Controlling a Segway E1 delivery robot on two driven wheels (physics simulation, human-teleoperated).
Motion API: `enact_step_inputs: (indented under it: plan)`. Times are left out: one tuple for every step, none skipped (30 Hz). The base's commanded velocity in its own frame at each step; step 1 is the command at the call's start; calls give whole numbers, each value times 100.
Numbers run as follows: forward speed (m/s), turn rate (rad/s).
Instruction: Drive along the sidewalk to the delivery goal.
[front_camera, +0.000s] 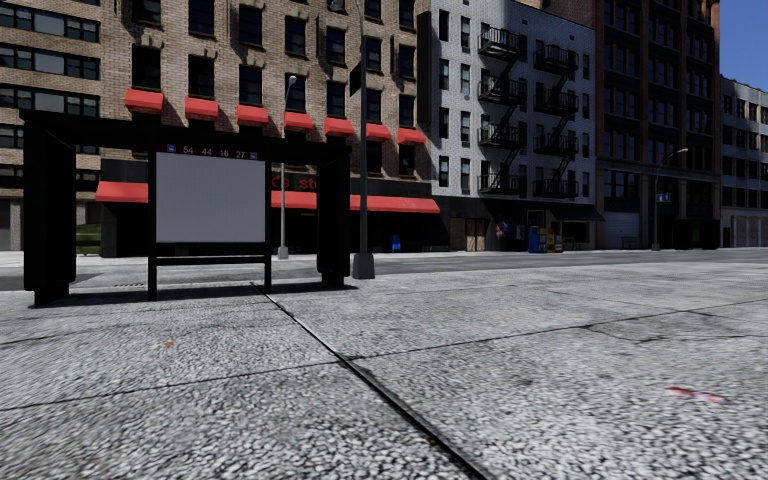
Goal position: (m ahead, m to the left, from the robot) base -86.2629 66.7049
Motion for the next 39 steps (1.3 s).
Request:
enact_step_inputs:
  plan:
    - [0, 0]
    - [0, 0]
    - [0, 0]
    - [0, 0]
    - [0, 0]
    - [0, 0]
    - [0, 0]
    - [0, 0]
    - [0, 0]
    - [0, 0]
    - [0, 0]
    - [0, 0]
    - [0, 0]
    - [0, 0]
    - [0, 0]
    - [0, 0]
    - [0, 0]
    - [0, 0]
    - [0, 0]
    - [0, 0]
    - [0, 0]
    - [0, 0]
    - [0, 0]
    - [0, 0]
    - [0, 0]
    - [0, 0]
    - [0, 0]
    - [0, 0]
    - [0, 0]
    - [0, 0]
    - [0, 1]
    - [0, 1]
    - [0, 28]
    - [0, 72]
    - [0, 100]
    - [0, 120]
    - [0, 120]
    - [0, 120]
    - [0, 120]
